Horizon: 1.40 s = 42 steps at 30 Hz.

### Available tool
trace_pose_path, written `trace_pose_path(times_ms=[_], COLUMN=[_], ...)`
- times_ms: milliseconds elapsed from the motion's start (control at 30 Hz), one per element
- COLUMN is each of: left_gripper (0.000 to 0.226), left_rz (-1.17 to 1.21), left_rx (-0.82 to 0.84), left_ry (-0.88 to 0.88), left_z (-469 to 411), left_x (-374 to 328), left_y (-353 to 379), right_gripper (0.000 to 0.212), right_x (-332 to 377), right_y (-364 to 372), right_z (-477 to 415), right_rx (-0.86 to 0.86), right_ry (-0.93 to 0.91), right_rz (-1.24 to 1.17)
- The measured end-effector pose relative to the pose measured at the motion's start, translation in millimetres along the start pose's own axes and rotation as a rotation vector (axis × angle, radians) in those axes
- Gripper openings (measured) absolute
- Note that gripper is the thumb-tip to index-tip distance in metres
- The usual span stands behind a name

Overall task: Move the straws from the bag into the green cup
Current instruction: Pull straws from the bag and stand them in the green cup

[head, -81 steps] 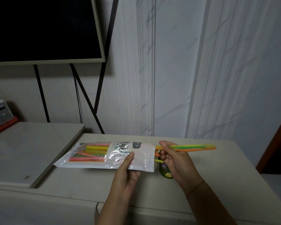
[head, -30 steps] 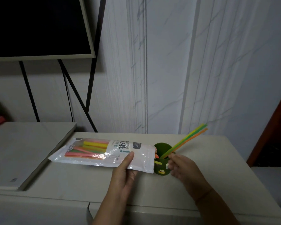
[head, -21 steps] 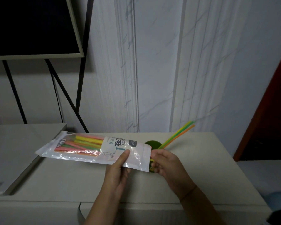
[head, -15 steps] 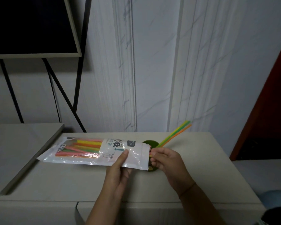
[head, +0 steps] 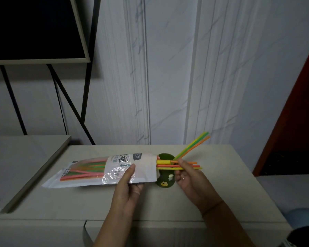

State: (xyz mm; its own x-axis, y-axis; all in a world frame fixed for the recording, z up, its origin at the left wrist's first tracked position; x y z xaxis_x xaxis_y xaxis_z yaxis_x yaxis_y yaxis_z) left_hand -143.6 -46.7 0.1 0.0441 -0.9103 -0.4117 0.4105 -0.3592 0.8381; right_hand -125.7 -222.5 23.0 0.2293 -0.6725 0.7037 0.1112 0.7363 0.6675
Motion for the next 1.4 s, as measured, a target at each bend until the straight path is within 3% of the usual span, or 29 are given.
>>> trace_pose_path(times_ms=[333,567,833,1067,1400], left_gripper=[0.059,0.049,0.053,0.053,0.056], left_rz=[0.011,0.005,-0.018,0.038,0.031], left_rx=[-0.046,-0.060,-0.005,-0.083,-0.071], left_ry=[0.041,0.016,-0.028,0.043,0.073], left_z=[-4.7,-6.5,-1.6,-12.3,-13.6], left_x=[-13.6,-9.4,7.4,-16.5,-21.2], left_y=[-6.8,-8.0,-1.0,-15.1,-18.6], right_gripper=[0.015,0.014,0.008,0.012,0.012], right_x=[16.8,13.2,-6.1,12.3,20.9], right_y=[-2.9,8.2,31.0,10.2,-0.2], right_z=[-3.5,-3.0,5.3,-0.7,-4.5], right_rx=[-0.050,-0.047,-0.025,-0.067,-0.043], right_ry=[-0.194,-0.217,-0.287,-0.298,-0.248], right_rz=[0.091,0.175,0.380,0.306,0.184])
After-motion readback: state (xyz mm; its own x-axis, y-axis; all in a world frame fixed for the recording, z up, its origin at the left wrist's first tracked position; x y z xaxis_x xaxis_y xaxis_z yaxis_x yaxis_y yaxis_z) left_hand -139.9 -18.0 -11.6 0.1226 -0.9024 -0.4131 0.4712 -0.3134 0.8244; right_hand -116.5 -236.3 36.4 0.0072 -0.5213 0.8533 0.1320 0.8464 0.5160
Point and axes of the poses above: each hand's wrist, its own z-axis away from the middle knuckle, its own y-axis out of the palm, x = y × z, the point moved 3 cm from there along -z, towards the middle knuckle, and after that the axes turned 6 degrees about -x, right-handed, at the moved point
